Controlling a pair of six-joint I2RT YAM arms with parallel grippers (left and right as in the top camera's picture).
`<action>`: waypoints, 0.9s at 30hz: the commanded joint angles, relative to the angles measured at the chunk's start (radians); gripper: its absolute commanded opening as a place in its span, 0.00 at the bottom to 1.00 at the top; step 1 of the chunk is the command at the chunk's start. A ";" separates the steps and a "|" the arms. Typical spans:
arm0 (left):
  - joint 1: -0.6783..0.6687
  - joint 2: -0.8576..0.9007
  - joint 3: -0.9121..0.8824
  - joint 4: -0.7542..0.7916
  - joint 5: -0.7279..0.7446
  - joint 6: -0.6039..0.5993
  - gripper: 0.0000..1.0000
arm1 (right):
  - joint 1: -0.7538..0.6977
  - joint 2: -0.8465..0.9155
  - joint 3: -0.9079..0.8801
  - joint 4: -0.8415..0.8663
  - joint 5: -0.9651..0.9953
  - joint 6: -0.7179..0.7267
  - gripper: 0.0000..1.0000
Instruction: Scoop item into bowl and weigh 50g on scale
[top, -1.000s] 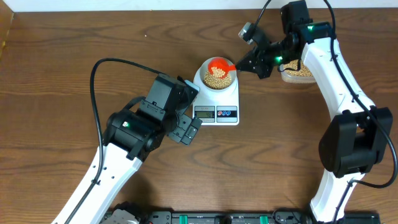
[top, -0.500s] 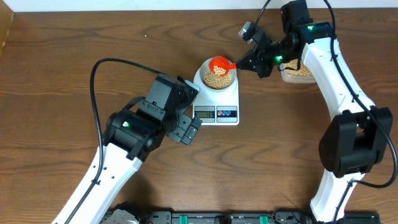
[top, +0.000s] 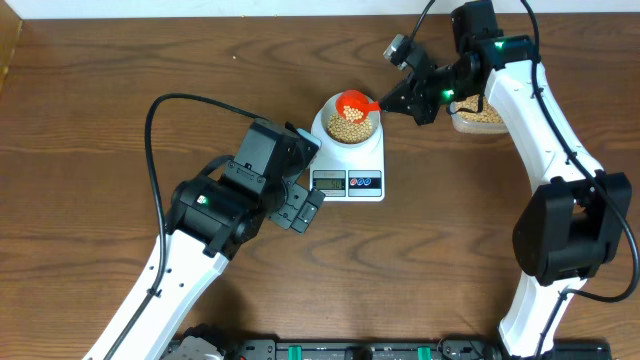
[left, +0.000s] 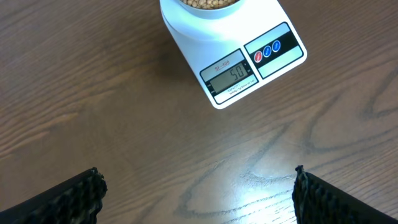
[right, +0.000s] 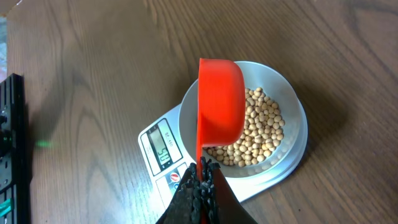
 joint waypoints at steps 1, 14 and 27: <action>0.004 -0.002 0.005 0.000 0.006 0.005 0.98 | 0.003 -0.033 0.001 0.000 -0.015 0.015 0.01; 0.004 -0.002 0.005 0.000 0.006 0.005 0.98 | -0.014 -0.033 0.001 0.001 -0.098 0.041 0.01; 0.004 -0.002 0.005 0.000 0.006 0.005 0.98 | -0.254 -0.033 0.001 -0.032 -0.346 0.104 0.01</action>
